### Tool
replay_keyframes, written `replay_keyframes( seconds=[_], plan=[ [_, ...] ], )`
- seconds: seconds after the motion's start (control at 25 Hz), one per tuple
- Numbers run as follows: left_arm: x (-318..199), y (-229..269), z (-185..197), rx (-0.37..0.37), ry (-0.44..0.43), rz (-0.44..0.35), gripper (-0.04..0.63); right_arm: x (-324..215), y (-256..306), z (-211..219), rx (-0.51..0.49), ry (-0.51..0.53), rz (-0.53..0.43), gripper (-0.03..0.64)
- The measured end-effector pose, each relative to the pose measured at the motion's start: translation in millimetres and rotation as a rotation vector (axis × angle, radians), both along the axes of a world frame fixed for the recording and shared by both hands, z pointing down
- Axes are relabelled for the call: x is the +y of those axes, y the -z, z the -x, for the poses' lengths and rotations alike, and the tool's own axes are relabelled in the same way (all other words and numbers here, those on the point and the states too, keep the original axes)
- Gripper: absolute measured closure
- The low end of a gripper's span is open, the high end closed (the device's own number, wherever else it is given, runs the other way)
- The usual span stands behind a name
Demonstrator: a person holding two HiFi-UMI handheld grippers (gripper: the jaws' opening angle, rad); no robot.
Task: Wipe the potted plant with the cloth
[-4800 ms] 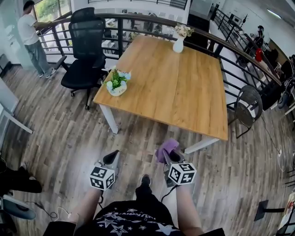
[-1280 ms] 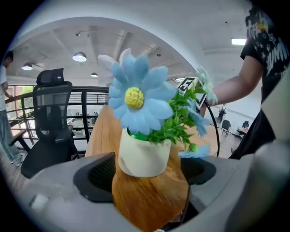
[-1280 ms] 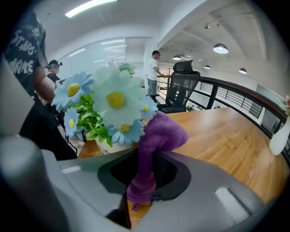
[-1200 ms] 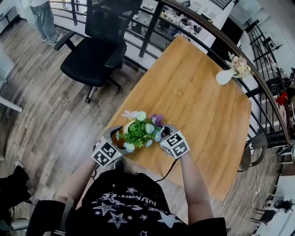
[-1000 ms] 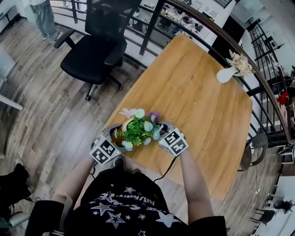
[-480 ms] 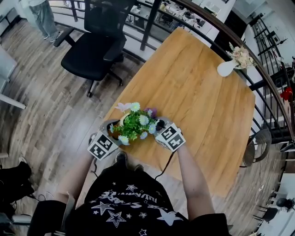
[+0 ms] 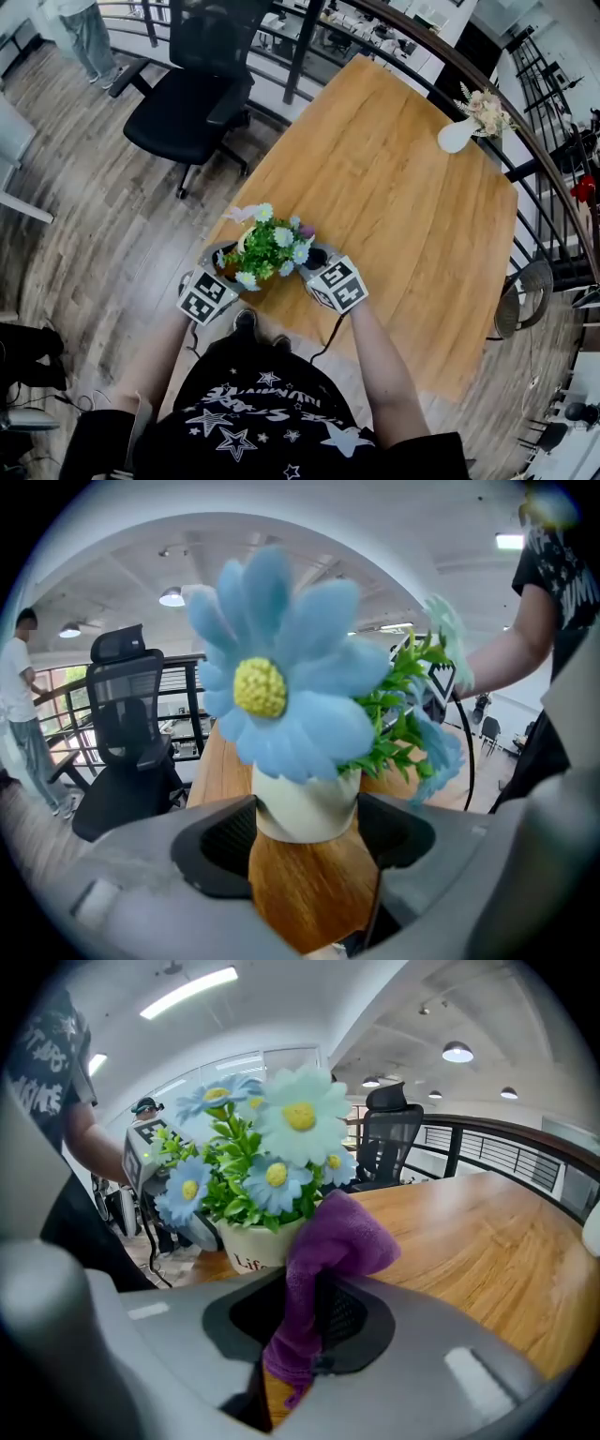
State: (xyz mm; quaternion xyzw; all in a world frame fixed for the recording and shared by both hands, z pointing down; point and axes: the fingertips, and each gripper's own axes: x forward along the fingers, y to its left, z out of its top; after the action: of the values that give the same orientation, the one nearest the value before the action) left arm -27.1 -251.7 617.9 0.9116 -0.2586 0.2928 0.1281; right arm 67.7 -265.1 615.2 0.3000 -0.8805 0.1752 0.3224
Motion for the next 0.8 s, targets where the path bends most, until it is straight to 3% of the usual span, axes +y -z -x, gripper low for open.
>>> replay_keyframes(
  seconds=[0.52,0.8],
  plan=[
    [2,-1,0,-0.01,0.157,0.022,0.244,26,-1,22,-0.068,-0.053,0.044,0.538],
    [6,-2,1,-0.02,0.228,0.035,0.244,40,1,35,-0.066,-0.014,0.055,0.537]
  ],
)
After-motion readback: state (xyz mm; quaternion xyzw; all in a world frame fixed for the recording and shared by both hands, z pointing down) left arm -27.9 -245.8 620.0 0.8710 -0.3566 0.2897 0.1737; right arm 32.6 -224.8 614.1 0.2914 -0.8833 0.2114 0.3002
